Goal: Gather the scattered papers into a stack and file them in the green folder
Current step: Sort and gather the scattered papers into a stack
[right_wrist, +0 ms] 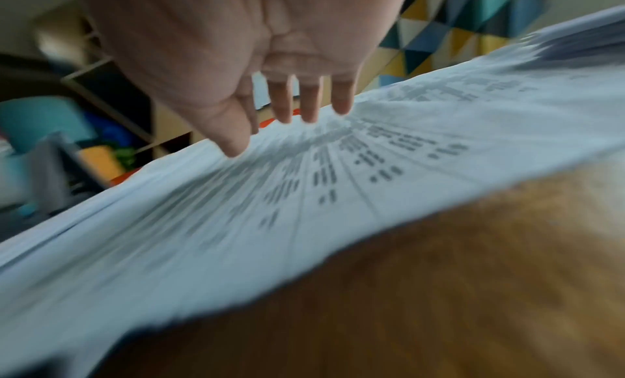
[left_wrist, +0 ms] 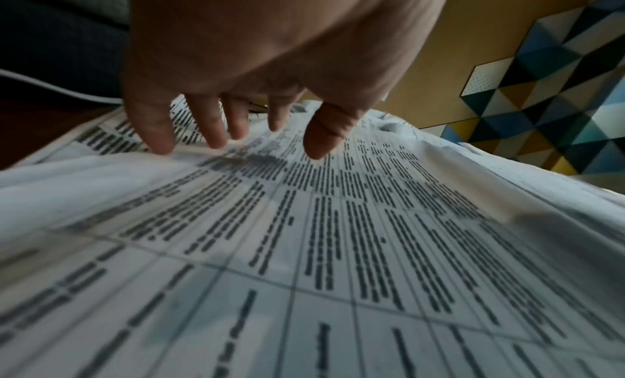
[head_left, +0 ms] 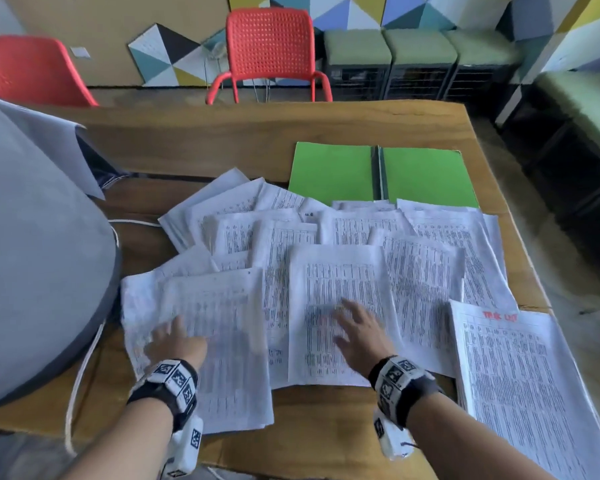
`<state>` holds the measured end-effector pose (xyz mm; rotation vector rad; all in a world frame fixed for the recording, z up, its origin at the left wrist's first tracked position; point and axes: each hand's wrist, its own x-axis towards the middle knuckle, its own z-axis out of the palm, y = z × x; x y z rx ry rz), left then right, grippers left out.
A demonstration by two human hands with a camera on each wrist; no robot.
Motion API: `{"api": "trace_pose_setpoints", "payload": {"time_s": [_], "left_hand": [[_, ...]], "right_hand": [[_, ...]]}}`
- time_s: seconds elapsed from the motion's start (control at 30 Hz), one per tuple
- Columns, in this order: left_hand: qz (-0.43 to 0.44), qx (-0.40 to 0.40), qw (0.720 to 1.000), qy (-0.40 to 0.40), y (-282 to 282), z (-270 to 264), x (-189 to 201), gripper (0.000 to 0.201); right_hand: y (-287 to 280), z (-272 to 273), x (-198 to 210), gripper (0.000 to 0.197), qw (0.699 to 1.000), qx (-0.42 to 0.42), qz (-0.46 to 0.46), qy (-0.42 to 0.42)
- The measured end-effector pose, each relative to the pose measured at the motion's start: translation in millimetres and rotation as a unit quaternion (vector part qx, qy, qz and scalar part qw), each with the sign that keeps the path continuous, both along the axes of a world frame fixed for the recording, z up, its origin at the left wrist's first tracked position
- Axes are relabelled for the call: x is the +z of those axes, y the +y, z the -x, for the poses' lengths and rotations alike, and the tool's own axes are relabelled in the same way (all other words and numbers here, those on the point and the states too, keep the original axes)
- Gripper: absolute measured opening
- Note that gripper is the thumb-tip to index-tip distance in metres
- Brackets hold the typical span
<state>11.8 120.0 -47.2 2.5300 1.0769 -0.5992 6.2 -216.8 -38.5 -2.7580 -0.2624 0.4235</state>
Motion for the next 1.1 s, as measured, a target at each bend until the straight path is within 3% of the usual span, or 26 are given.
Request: {"api": "trace_pose_setpoints", "payload": {"time_s": [0.1, 0.17, 0.23, 0.3, 0.37, 0.47, 0.5, 0.6, 0.7, 0.83, 0.97, 1.1], "left_hand": [[-0.014, -0.039, 0.999, -0.026, 8, 2, 7, 0.080], [0.006, -0.002, 0.999, -0.038, 12, 7, 9, 0.091], [0.038, 0.037, 0.997, -0.052, 16, 10, 10, 0.106], [0.068, 0.073, 0.992, -0.072, 17, 11, 12, 0.116], [0.092, 0.085, 0.989, -0.083, 16, 11, 15, 0.100], [0.067, 0.064, 0.988, -0.121, 23, 12, 15, 0.045], [0.055, 0.070, 0.987, -0.137, 28, 12, 14, 0.037], [0.011, 0.095, 0.988, -0.124, 46, 15, 15, 0.038], [0.044, 0.125, 0.983, -0.131, 55, 20, 15, 0.031], [0.016, 0.053, 0.972, -0.228, 52, 14, 34, 0.018], [-0.036, -0.085, 0.925, -0.368, 29, -1, 94, 0.010], [-0.072, -0.178, 0.852, -0.486, -1, -11, 166, 0.017]], "right_hand": [[-22, -24, 9, 0.062, 0.979, -0.197, 0.039, -0.025], [-34, -36, 12, 0.074, 0.953, -0.297, 0.056, 0.036], [-35, -44, 6, 0.082, 0.935, -0.338, 0.059, 0.093], [-27, -47, -1, 0.075, 0.927, -0.357, 0.050, 0.100], [-18, -49, -10, 0.057, 0.922, -0.376, -0.002, 0.096], [-9, -53, -13, 0.031, 0.929, -0.349, -0.071, 0.100], [-6, -55, -11, 0.024, 0.935, -0.338, -0.072, 0.075], [0, -61, -7, 0.021, 0.942, -0.326, -0.070, 0.030], [8, -60, -9, 0.022, 0.956, -0.291, -0.032, 0.035], [8, -56, -7, 0.023, 0.954, -0.292, -0.056, 0.032], [-14, -62, 6, 0.025, 0.932, -0.349, -0.095, -0.011], [-49, -62, 15, 0.036, 0.917, -0.398, -0.007, 0.027]]}}
